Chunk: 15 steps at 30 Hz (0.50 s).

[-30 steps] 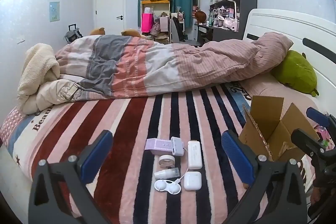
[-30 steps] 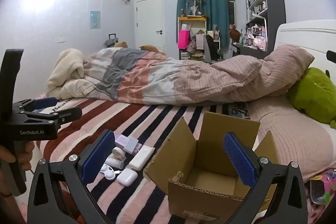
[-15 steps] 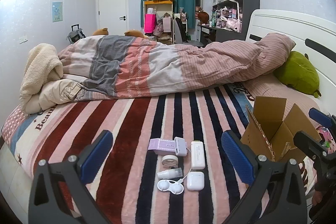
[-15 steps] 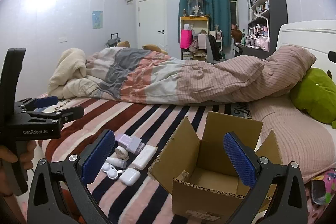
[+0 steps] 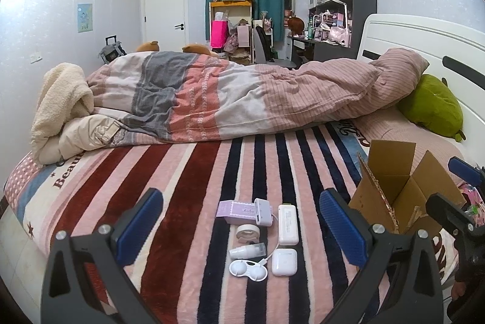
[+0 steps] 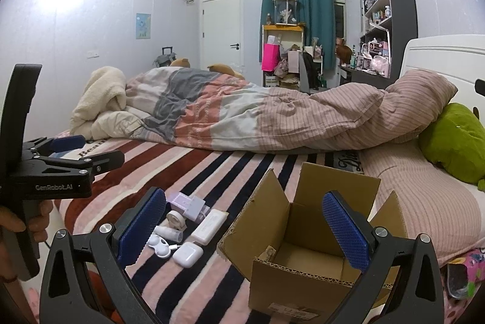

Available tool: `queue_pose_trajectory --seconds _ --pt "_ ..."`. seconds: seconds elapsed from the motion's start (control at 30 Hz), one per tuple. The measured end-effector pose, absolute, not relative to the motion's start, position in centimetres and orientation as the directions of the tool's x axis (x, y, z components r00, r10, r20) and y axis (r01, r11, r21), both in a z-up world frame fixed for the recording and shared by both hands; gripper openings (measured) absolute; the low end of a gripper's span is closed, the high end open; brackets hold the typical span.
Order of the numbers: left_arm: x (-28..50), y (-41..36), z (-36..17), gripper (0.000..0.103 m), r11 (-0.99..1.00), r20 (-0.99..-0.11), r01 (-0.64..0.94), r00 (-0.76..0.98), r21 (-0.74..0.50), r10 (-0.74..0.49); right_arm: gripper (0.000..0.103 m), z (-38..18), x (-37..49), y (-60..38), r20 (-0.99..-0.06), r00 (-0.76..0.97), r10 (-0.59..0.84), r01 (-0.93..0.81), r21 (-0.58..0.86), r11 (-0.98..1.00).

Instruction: Organize rigid objects

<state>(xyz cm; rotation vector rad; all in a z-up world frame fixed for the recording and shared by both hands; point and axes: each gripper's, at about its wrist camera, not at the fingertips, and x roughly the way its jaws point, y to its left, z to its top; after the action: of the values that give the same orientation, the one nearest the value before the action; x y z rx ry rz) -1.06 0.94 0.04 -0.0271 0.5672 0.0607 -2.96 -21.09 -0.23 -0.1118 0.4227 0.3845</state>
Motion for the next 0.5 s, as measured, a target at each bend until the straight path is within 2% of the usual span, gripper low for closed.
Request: queue_pose_trajectory --seconds 0.5 --pt "-1.07 0.82 0.11 0.103 0.998 -0.537 -0.066 0.842 -0.008 0.051 0.103 -0.33 -3.13 -20.98 -0.421 0.839 0.343 -0.389 -0.024 0.921"
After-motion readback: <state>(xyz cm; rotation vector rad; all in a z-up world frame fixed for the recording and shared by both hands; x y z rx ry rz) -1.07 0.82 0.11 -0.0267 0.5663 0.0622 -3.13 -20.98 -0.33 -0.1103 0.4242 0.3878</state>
